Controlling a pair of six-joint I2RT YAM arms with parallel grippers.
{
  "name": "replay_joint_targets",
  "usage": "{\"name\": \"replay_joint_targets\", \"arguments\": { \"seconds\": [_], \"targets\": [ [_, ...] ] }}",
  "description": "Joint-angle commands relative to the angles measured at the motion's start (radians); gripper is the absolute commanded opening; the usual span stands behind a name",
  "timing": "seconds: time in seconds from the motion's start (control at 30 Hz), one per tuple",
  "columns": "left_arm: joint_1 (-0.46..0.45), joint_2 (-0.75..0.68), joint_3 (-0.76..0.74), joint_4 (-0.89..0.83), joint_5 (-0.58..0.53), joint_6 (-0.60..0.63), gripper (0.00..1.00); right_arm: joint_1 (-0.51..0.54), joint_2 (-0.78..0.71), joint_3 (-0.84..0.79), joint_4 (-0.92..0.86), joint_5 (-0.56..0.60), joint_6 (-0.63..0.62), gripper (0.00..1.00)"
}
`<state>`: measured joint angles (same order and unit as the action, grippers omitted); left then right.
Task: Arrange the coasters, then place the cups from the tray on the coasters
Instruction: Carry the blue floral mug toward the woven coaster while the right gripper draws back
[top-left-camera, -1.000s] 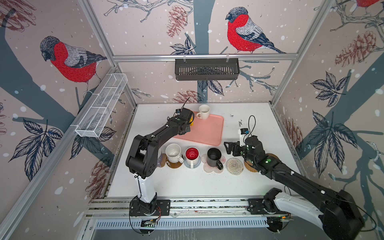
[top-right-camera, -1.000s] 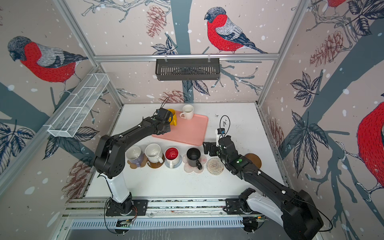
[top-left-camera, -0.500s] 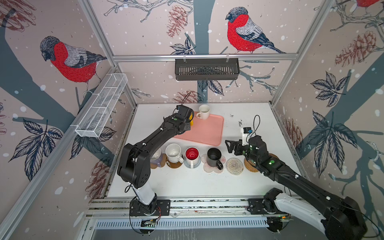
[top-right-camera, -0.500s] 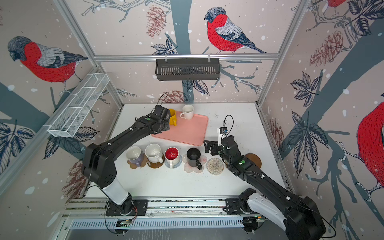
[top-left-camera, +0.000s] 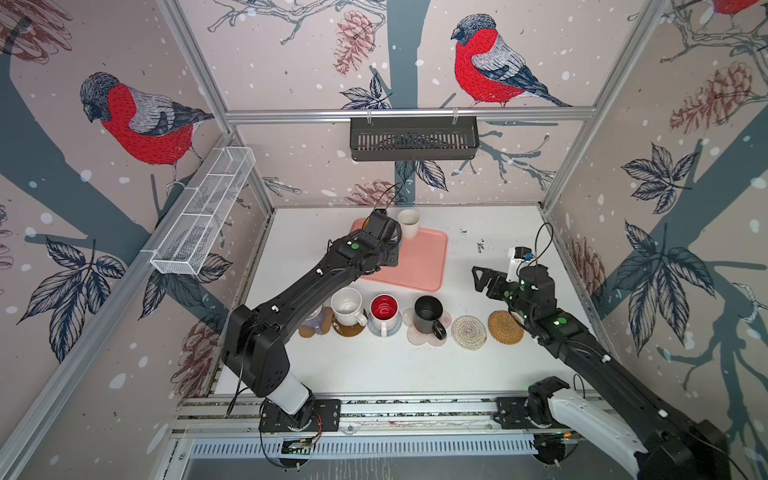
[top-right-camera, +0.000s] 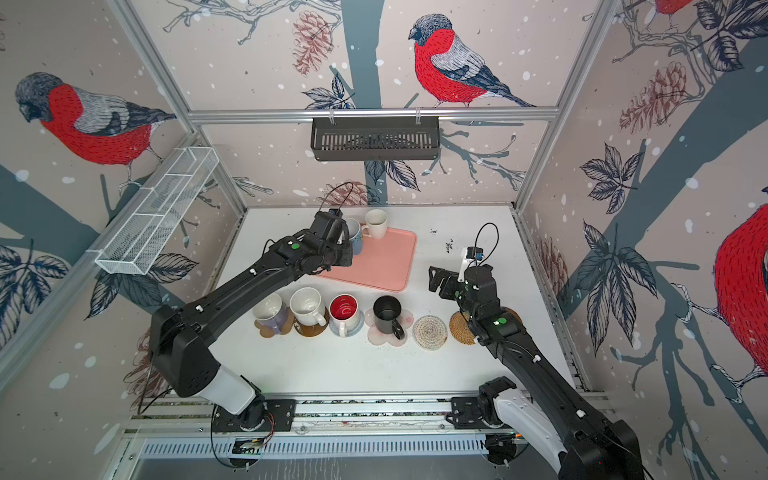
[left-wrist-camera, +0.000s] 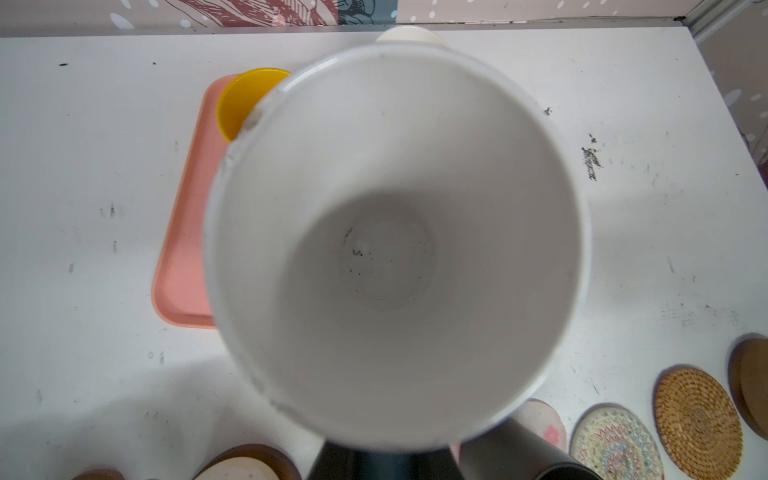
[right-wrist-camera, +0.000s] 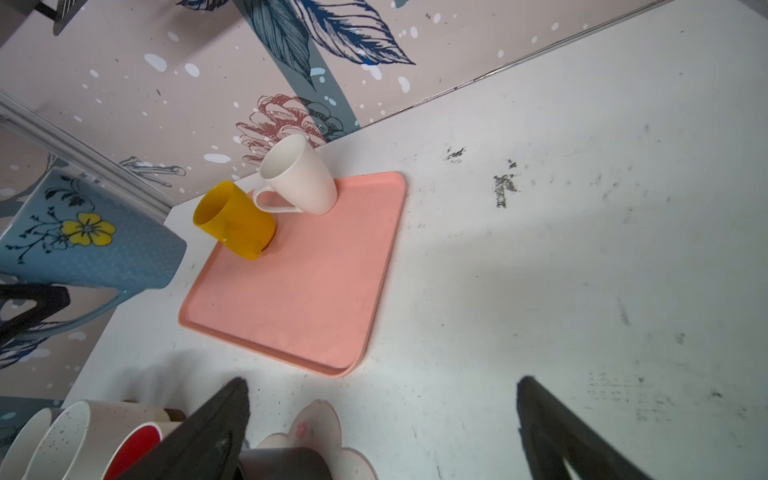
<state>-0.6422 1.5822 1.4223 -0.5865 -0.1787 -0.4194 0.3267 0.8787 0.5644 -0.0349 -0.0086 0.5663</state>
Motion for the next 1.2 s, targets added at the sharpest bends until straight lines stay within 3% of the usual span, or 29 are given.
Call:
{"name": "replay_joint_targets", "arguments": {
  "seconds": [0.0,0.43,1.17],
  "targets": [
    [-0.039,-0.004,0.021,0.059,0.027,0.023,0.0,-0.054,-0.023,0.003,-0.032,-0.032,0.05,0.99],
    [-0.221,0.109,0.127,0.078,0.02,0.032,0.0,-0.252,-0.053,0.032,-0.126,0.011,0.123,0.99],
    [-0.434,0.236,0.199,0.09,0.03,0.044,0.0,-0.375,-0.012,0.009,-0.105,0.002,0.173,1.0]
  ]
}}
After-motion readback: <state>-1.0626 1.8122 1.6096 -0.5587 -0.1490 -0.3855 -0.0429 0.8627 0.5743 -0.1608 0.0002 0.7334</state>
